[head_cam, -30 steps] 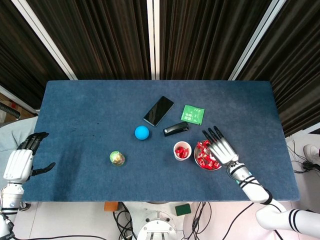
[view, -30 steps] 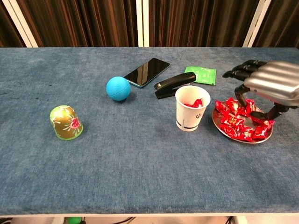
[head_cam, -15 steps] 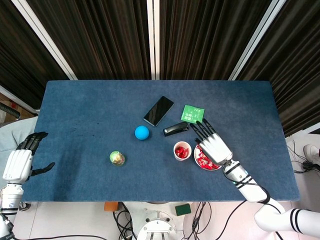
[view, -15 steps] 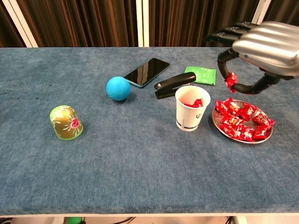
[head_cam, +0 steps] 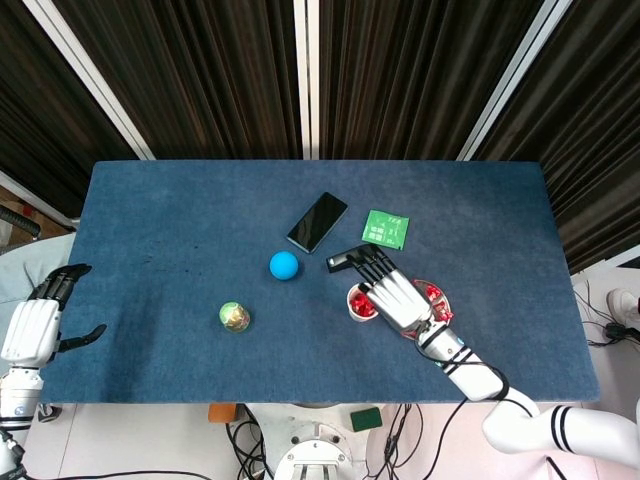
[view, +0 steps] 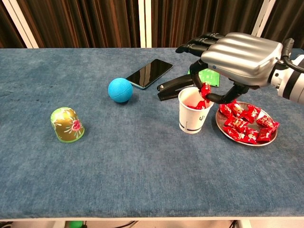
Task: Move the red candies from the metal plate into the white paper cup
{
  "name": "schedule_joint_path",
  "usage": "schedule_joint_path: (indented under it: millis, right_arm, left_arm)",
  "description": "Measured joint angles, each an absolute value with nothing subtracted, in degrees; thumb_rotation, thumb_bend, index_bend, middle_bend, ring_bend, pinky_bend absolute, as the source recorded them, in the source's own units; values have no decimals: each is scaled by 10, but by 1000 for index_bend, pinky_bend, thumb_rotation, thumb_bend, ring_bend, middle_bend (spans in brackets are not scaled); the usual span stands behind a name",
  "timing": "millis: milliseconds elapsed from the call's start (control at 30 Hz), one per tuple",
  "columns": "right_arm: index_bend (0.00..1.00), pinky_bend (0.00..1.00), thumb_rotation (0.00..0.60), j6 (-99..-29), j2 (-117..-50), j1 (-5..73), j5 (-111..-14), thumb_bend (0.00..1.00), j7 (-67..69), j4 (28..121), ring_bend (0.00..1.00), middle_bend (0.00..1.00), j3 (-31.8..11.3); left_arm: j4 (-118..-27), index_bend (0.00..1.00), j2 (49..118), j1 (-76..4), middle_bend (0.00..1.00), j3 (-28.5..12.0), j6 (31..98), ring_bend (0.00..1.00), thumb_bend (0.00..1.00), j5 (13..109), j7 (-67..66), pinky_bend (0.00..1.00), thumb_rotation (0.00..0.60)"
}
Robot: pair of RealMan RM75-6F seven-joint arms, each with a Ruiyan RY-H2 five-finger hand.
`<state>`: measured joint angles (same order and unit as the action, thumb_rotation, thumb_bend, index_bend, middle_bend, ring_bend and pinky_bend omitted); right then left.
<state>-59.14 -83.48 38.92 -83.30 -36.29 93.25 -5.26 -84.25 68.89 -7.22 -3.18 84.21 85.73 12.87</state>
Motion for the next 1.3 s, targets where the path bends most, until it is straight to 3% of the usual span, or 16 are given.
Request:
schedule_joint_path:
  millis: [133, 300, 767, 1300]
  right_arm:
    - [250, 0, 600, -590, -837, 393, -834, 350, -360, 931, 0, 12, -53]
    - [175, 0, 600, -590, -835, 395, -836, 349, -359, 934, 0, 12, -53]
    - [302, 0, 600, -641, -756, 346, -819, 349, -345, 948, 0, 23, -43]
    - [362, 0, 600, -564, -786, 343, -752, 348, -335, 848, 0, 24, -21]
  left_arm:
    - [-842, 162, 689, -72, 135, -32, 843, 96, 122, 858, 131, 240, 600]
    - [-842, 162, 688, -72, 135, -32, 843, 96, 122, 859, 130, 241, 600]
    - [-845, 162, 688, -71, 135, -31, 845, 96, 122, 862, 127, 240, 600]
    - [-852, 163, 688, -72, 135, -31, 840, 96, 122, 859, 116, 241, 600]
